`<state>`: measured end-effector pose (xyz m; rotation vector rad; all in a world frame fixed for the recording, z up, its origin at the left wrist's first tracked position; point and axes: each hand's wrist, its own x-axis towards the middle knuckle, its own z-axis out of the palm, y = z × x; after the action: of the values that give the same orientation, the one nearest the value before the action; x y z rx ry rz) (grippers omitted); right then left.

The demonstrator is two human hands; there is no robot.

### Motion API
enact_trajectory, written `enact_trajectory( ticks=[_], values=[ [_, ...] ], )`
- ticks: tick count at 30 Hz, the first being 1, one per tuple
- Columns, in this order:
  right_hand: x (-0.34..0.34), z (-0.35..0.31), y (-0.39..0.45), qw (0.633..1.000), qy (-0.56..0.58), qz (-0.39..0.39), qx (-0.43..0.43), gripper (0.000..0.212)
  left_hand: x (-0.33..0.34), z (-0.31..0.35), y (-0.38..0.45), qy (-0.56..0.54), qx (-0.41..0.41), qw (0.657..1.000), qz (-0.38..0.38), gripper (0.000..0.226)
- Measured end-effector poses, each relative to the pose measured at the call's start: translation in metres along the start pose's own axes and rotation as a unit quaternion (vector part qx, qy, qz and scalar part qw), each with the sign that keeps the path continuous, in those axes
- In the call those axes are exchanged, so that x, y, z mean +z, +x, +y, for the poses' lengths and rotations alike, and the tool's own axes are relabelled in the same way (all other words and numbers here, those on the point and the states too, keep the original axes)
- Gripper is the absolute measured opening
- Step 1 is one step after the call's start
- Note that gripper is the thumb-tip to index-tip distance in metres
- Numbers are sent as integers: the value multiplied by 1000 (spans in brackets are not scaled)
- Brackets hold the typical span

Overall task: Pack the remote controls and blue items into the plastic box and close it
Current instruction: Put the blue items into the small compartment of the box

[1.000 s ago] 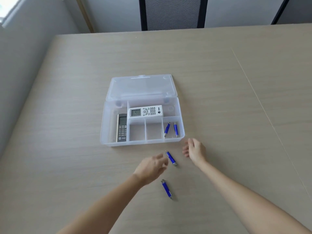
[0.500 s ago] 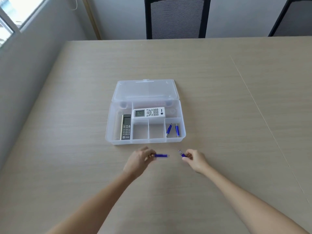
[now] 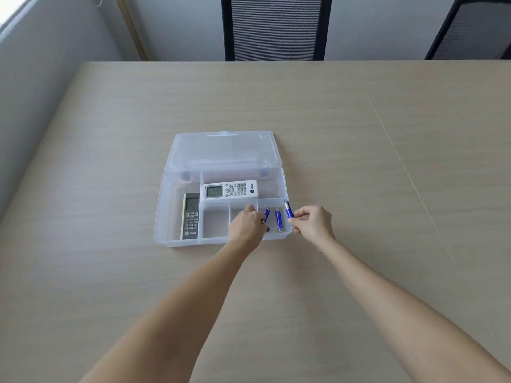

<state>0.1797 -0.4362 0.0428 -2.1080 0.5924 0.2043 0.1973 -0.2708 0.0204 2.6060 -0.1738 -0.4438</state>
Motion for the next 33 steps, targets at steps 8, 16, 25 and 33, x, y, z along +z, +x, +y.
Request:
enact_trajectory(
  ticks=[8, 16, 25, 33],
  values=[
    [19, -5, 18, 988, -139, 16, -64, 18, -14, -60, -13, -37, -28, 970, 239, 51],
    [11, -7, 44, 996, -86, -2, -3, 42, -47, -131, -4, -56, -318, 913, 249, 60],
    [12, -67, 156, 992, 102, -7, 67, 41, -61, -168, -4, -27, -321, 931, 170, 55],
    [51, -92, 211, 974, 157, -101, 129, 21, -55, -172, -3, -62, -319, 924, 201, 48]
  ],
)
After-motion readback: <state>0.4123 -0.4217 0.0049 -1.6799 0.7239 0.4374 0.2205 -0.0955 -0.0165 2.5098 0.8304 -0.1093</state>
